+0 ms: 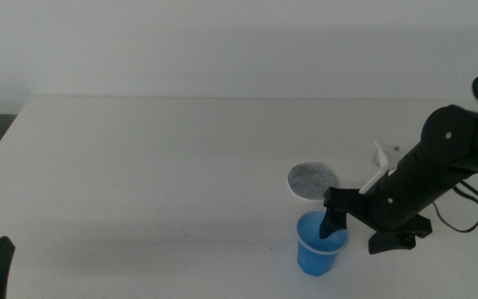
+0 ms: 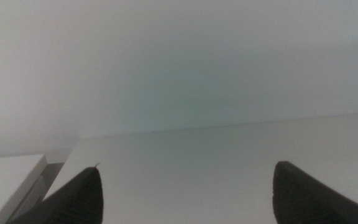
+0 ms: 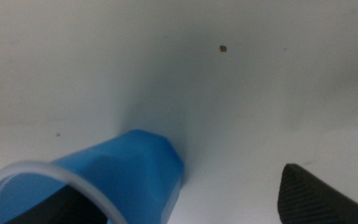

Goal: Place an empty cup on a cup mat.

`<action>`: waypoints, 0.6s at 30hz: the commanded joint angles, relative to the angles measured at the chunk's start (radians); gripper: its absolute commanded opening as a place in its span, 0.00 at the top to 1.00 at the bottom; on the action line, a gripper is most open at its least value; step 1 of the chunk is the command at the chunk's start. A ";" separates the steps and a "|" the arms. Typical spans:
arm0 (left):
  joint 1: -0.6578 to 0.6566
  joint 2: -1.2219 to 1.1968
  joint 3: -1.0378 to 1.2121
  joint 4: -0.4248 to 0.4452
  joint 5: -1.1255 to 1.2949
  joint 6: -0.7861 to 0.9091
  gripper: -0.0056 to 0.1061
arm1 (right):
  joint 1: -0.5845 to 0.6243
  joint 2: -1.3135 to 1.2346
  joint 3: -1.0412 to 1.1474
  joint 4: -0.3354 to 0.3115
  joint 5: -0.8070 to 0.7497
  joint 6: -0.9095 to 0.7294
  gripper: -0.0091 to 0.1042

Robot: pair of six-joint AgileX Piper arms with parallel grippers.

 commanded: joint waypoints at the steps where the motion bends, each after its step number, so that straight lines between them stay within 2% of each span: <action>1: -0.003 -0.004 0.000 -0.007 -0.005 -0.003 0.11 | 0.001 0.019 -0.006 0.007 -0.021 0.000 0.24; 4: -0.003 -0.004 0.000 -0.007 -0.005 -0.003 0.11 | 0.001 0.031 -0.006 0.011 -0.021 -0.022 0.47; 7: -0.003 -0.004 0.000 -0.007 -0.005 -0.003 0.11 | 0.001 0.023 -0.006 0.044 -0.021 -0.078 0.91; 8: -0.003 -0.004 0.000 -0.007 -0.005 -0.003 0.11 | 0.001 0.016 -0.009 0.052 -0.019 -0.091 0.93; 11: -0.003 -0.004 0.000 -0.007 -0.005 -0.003 0.11 | 0.001 -0.012 -0.034 0.045 0.013 -0.099 0.93; 14: -0.003 -0.004 0.000 -0.007 -0.005 -0.003 0.11 | 0.001 -0.033 -0.104 0.005 0.065 -0.085 0.93; 16: -0.003 -0.004 0.000 -0.007 -0.005 -0.003 0.11 | 0.001 -0.030 -0.188 -0.067 0.118 -0.039 0.93; 18: -0.003 -0.004 0.000 -0.007 -0.005 -0.003 0.11 | 0.001 -0.011 -0.268 -0.165 0.153 0.013 0.94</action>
